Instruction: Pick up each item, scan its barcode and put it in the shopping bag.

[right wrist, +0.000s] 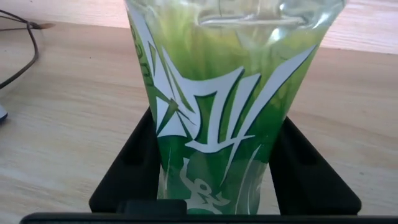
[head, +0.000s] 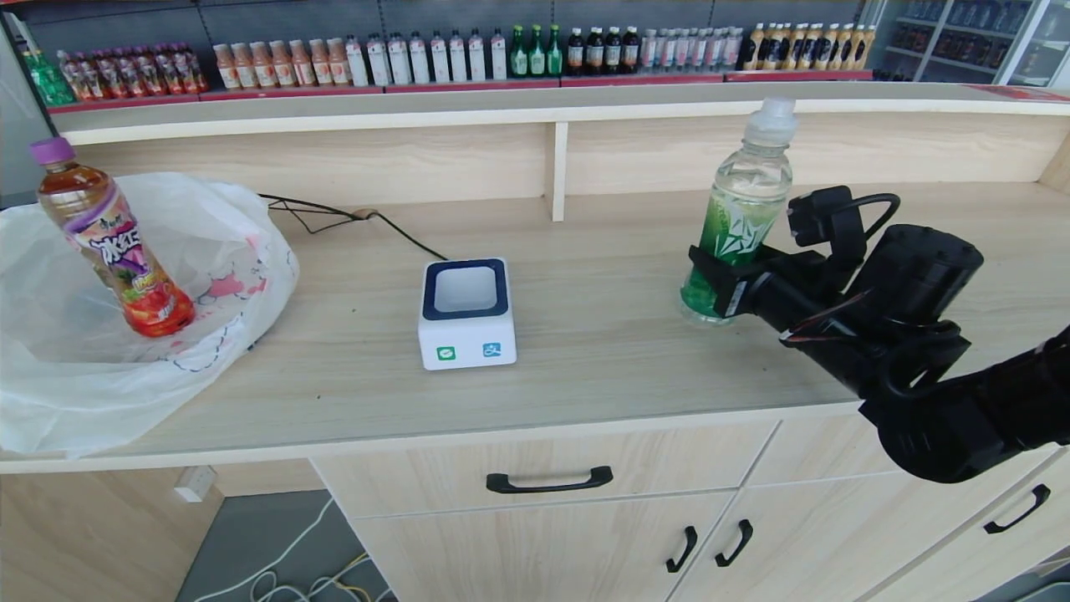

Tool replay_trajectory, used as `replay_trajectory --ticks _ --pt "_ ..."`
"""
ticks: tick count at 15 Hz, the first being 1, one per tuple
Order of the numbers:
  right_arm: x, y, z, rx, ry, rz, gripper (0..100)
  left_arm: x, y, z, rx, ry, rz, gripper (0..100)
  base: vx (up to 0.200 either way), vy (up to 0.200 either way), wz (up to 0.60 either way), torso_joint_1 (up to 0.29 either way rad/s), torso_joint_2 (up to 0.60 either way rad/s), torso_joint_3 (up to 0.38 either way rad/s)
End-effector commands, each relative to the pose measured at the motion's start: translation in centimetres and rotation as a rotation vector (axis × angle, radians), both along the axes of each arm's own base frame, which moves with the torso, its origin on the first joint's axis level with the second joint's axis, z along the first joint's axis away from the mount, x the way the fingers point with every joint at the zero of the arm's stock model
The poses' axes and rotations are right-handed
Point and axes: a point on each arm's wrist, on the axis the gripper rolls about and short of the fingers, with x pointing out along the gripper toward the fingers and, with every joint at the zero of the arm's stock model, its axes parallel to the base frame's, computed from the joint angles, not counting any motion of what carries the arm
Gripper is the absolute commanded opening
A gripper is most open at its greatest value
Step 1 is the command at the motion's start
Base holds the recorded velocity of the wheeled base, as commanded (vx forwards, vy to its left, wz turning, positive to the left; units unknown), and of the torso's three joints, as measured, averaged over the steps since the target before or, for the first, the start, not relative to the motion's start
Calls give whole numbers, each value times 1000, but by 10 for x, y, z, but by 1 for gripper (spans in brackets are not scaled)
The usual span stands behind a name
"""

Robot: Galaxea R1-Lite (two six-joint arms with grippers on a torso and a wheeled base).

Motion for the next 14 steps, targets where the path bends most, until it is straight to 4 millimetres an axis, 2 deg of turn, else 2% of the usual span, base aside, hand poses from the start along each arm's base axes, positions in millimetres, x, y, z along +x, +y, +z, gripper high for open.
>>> replay_trajectory --ticks 1,14 --pt "-3 -1 4 4 -9 1 0 0 0 0 1 0 0 100 0 0 0 0 0 0" --pt "-11 -3 18 19 -54 8 0 0 0 0 -1 0 0 100 0 0 0 0 0 0"
